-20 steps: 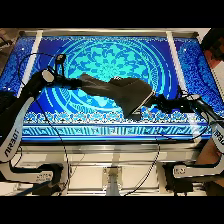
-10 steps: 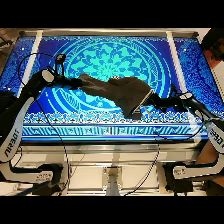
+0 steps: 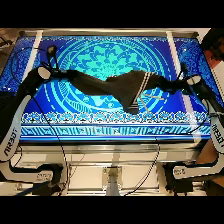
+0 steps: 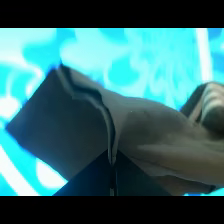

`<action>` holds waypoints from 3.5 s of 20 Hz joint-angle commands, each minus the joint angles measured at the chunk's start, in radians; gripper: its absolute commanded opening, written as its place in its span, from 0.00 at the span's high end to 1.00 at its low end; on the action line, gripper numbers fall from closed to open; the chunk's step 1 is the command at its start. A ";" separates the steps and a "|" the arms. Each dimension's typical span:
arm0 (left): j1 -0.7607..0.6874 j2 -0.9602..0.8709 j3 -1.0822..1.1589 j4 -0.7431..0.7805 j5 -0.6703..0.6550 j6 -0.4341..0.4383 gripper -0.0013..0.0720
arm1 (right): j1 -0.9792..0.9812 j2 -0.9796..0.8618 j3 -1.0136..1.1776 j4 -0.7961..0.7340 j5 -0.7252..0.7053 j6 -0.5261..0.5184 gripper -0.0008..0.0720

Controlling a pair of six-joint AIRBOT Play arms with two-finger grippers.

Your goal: Fold the clothes and pants, and hang the long-sleeved shirts on hangers.

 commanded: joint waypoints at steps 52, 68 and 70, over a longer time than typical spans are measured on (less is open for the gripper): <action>0.020 -0.354 0.622 -0.129 -0.307 -0.108 0.59 | -0.021 -0.023 0.516 -0.628 0.190 0.251 0.54; -0.275 -0.315 0.320 -0.200 -0.584 -0.188 0.97 | -0.190 -0.024 0.114 0.228 0.571 -0.270 0.97; -0.304 -0.330 0.309 -0.202 -0.576 -0.224 0.81 | -0.186 -0.024 0.115 0.215 0.567 -0.267 0.84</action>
